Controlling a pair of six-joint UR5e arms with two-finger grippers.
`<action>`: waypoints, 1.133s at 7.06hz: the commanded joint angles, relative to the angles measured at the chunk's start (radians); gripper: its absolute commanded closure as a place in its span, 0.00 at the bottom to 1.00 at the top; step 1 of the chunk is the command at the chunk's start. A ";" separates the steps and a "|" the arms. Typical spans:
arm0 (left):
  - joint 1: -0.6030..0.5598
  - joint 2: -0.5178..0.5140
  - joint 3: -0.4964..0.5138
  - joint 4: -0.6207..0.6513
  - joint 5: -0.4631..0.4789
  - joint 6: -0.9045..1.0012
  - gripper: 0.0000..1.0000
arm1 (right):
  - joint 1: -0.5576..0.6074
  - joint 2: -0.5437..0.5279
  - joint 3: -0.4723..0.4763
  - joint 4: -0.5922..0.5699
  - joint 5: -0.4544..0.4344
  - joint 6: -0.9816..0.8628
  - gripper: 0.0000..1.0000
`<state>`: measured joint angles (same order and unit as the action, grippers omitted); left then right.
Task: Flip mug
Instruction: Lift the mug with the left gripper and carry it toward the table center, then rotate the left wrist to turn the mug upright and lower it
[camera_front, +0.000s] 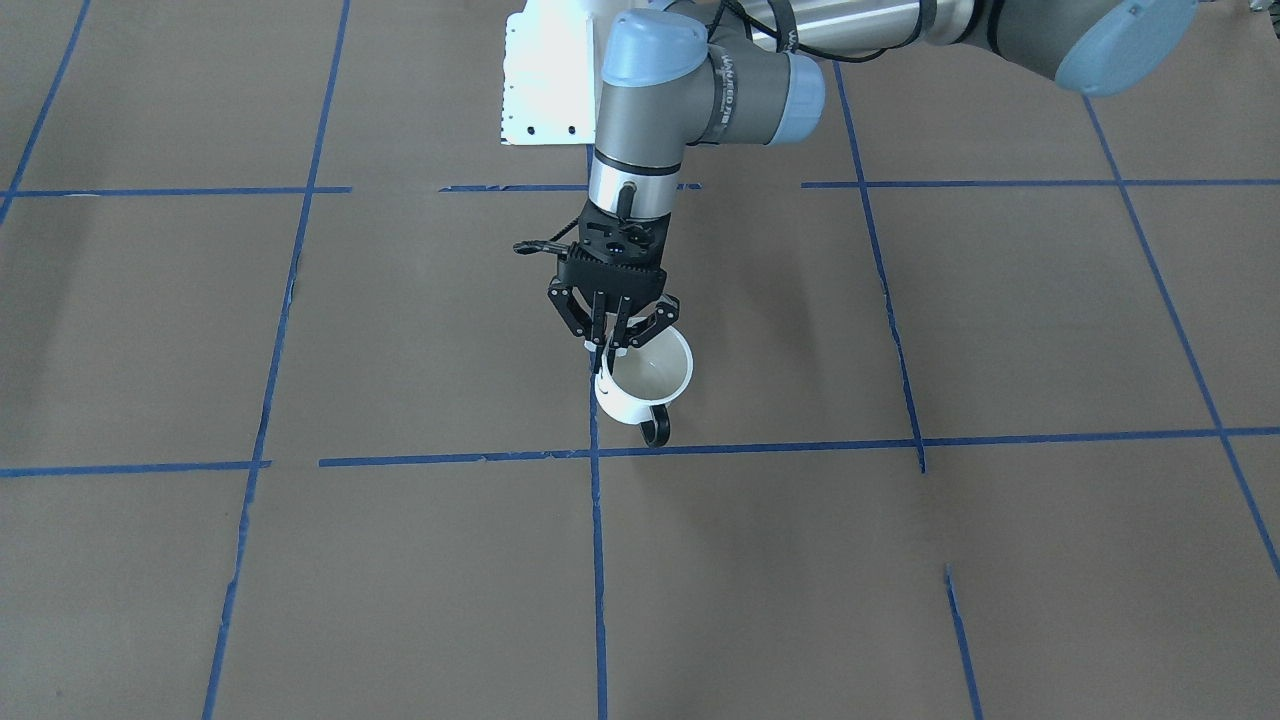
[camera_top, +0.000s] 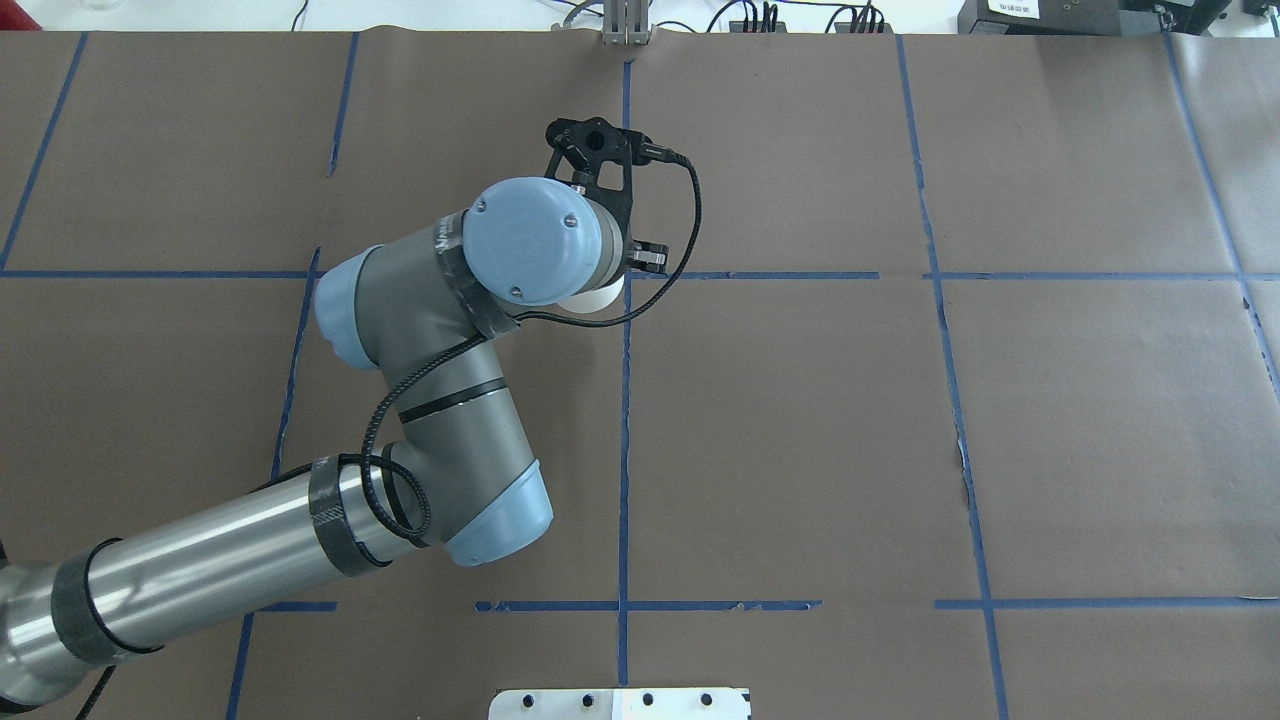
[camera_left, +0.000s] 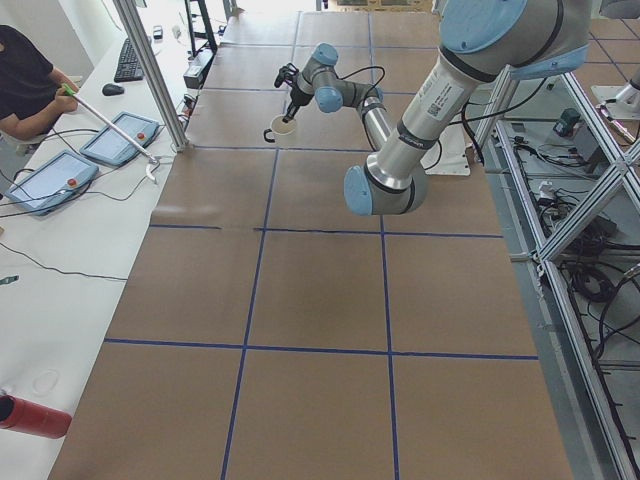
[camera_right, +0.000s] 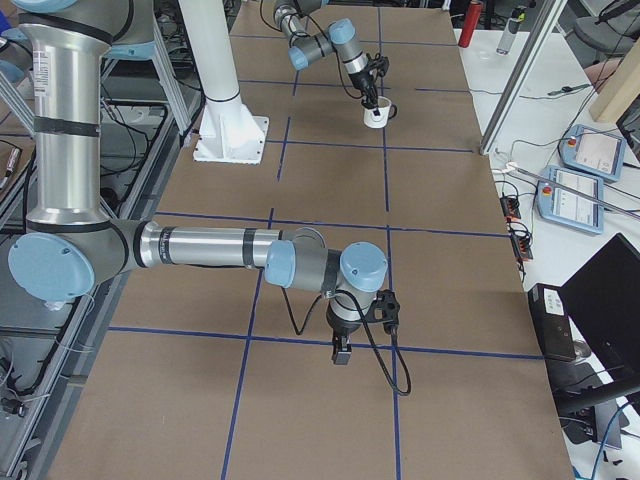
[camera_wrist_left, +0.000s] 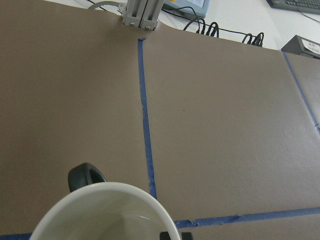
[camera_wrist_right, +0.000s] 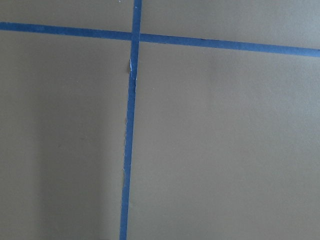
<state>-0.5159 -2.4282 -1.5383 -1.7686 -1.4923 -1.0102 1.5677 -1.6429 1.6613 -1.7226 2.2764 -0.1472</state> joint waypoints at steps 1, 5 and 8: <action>0.087 -0.117 0.132 0.163 0.158 -0.001 1.00 | 0.000 0.000 0.000 0.000 0.000 0.000 0.00; 0.102 -0.152 0.229 0.122 0.176 -0.157 1.00 | 0.000 0.000 0.000 0.000 0.000 0.000 0.00; 0.102 -0.157 0.245 0.107 0.178 -0.208 1.00 | 0.000 0.000 0.000 0.000 0.000 0.000 0.00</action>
<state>-0.4143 -2.5839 -1.2998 -1.6582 -1.3159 -1.2111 1.5677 -1.6429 1.6613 -1.7227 2.2764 -0.1472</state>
